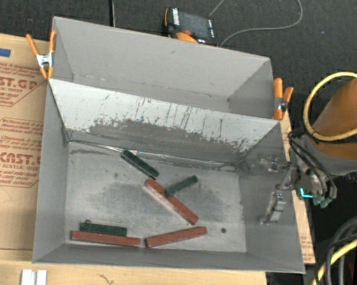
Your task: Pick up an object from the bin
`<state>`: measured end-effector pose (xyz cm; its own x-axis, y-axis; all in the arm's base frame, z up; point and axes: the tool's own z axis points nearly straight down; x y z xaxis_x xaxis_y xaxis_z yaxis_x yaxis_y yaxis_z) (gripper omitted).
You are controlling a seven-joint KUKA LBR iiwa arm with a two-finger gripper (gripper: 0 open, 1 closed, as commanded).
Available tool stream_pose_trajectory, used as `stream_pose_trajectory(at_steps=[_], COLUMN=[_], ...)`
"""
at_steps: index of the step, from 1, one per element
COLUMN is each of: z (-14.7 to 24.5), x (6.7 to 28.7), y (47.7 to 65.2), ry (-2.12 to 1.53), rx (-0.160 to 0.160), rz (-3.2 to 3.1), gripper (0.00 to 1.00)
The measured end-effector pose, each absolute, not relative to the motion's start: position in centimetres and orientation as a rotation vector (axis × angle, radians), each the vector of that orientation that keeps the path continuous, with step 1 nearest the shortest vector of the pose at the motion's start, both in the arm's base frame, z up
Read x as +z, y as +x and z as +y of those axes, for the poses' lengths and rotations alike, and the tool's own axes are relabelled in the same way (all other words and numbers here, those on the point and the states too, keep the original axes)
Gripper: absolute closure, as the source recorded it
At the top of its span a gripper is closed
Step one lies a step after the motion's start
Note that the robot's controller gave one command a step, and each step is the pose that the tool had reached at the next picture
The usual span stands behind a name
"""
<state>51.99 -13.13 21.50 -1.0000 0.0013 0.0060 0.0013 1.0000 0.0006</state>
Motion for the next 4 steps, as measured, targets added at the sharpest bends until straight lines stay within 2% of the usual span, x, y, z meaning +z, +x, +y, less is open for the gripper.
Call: stream_pose_trajectory(at_steps=[1, 2, 3, 4], z=[-9.0, -2.0, -2.4, -2.2], x=[6.5, 7.0, 6.9, 22.8], y=[53.1, 49.0, 49.0, 49.1], ry=[-0.041, 0.057, 0.049, 0.126], rx=[-0.003, -0.003, 0.000, 0.002], rz=[-3.135, -3.143, -3.140, -3.148], gripper=[0.00, 0.00, 1.00, 1.00])
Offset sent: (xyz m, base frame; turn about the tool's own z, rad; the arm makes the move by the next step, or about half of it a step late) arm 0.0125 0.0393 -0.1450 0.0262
